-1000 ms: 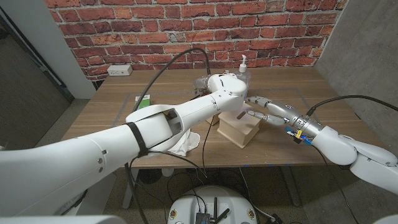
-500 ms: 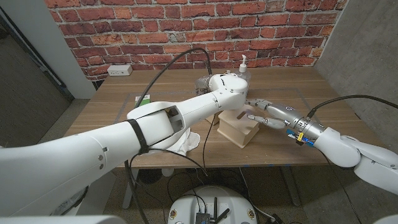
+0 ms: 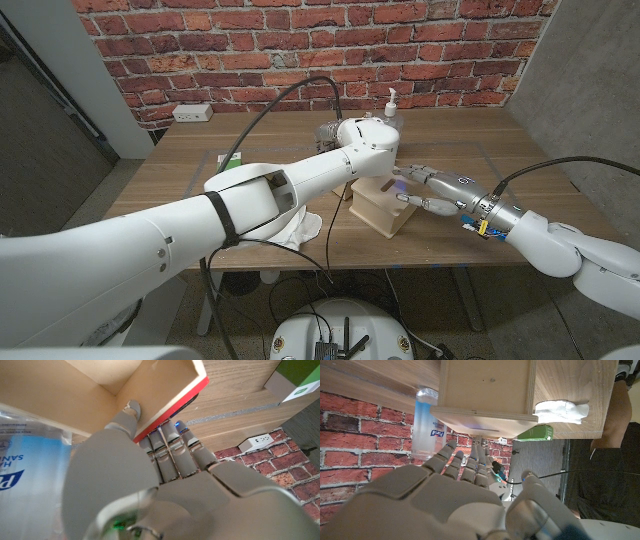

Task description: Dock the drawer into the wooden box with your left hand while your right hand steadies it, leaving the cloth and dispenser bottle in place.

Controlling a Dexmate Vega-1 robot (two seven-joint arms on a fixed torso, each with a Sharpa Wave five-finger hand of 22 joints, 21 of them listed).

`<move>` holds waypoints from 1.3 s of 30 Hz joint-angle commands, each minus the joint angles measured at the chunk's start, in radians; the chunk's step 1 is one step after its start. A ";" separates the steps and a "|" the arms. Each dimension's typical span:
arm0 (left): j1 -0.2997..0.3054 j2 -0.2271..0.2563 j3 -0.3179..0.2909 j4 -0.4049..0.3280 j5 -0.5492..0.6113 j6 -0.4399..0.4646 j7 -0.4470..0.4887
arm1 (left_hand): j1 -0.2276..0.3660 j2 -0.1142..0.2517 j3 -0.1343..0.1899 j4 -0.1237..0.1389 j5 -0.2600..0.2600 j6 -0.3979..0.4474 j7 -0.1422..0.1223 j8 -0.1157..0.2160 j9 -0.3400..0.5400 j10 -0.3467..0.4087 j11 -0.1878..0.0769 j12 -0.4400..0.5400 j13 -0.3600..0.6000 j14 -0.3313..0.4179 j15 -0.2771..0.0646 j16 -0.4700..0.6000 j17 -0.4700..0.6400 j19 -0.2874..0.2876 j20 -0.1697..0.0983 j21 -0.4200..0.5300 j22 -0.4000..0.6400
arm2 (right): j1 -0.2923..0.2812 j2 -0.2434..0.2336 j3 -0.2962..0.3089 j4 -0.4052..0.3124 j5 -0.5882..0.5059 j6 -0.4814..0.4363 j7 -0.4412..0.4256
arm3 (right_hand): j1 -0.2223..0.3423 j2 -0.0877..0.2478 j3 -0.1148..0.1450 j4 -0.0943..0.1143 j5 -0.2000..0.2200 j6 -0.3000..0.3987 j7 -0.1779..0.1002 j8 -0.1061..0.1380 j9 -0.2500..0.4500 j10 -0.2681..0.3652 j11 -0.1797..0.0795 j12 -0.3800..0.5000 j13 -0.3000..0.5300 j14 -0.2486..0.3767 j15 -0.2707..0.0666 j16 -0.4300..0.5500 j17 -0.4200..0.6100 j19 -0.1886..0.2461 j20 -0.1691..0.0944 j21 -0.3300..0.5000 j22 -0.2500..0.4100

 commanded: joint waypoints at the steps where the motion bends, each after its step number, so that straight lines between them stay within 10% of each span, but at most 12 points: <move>1: 0.017 0.004 -0.012 -0.021 0.047 0.000 -0.032 | 0.072 0.077 -0.005 0.001 0.006 0.017 0.021 0.005 0.006 0.077 -0.073 0.004 0.006 0.074 -0.113 0.003 0.005 0.010 -0.126 0.000 0.001 | -0.037 0.002 0.021 -0.032 -0.098 -0.026 -0.010 | -0.006 0.034 0.002 0.004 -0.002 -0.002 0.002 0.001 0.001 0.007 -0.006 0.003 -0.001 0.008 -0.050 0.002 0.002 -0.009 -0.051 0.000 0.003; 39: 0.015 0.003 0.009 -0.022 -0.029 0.000 0.016 | 0.072 0.079 -0.009 0.002 0.007 0.014 0.020 0.005 0.007 0.073 -0.074 0.003 0.007 0.073 -0.113 0.001 0.005 0.009 -0.126 -0.001 0.001 | -0.092 -0.003 0.045 -0.056 -0.208 -0.036 0.015 | -0.024 0.033 0.006 0.017 -0.001 -0.013 0.006 0.003 0.001 0.008 -0.009 -0.002 -0.001 -0.007 -0.052 -0.009 -0.002 -0.042 -0.061 0.002 0.003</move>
